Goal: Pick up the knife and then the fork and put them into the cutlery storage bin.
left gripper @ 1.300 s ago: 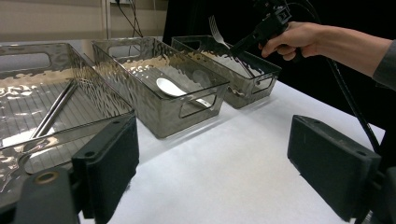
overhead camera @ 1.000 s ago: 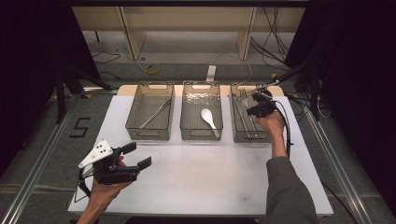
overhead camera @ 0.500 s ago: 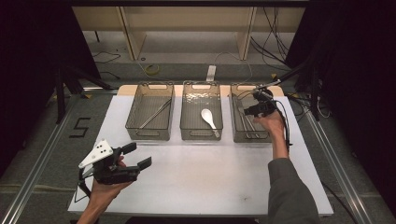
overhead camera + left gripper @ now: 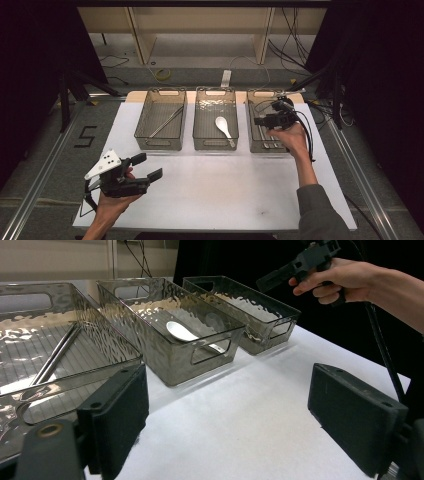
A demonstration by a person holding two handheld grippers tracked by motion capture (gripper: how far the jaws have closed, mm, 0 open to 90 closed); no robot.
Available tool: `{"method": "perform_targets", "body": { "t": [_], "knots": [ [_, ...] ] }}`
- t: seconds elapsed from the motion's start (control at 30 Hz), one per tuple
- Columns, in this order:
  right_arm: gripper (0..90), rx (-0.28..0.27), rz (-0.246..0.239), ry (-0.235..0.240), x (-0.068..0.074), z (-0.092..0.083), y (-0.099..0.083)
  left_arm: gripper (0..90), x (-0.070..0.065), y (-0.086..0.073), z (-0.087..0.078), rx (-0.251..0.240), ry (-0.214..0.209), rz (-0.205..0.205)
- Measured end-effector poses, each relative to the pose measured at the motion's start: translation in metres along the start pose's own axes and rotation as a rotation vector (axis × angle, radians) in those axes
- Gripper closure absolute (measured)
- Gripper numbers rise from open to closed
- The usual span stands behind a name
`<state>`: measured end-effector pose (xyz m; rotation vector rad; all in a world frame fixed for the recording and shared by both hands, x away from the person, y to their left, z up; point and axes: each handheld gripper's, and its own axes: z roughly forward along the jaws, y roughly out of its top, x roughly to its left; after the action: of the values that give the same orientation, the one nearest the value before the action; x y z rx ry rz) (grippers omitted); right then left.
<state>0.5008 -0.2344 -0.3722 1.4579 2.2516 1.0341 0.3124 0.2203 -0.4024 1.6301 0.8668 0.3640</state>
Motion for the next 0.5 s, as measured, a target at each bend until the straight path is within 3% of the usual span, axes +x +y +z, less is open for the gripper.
{"method": "perform_targets", "body": {
  "t": [0.23, 0.4, 0.5],
  "knots": [
    [37.6, -0.046, -0.012, 0.056, 0.014, -0.009, -0.015, 16.1, 0.001, 0.000, 0.000, 0.012, -0.008, -0.002],
    [35.7, -0.094, -0.013, 0.071, 0.023, -0.015, -0.025, 16.1, 0.001, 0.000, 0.001, 0.015, -0.011, -0.005],
    [34.0, -0.107, -0.038, 0.067, 0.030, -0.016, -0.031, 16.2, 0.001, 0.000, 0.001, 0.021, -0.013, -0.003]
  ]
}}
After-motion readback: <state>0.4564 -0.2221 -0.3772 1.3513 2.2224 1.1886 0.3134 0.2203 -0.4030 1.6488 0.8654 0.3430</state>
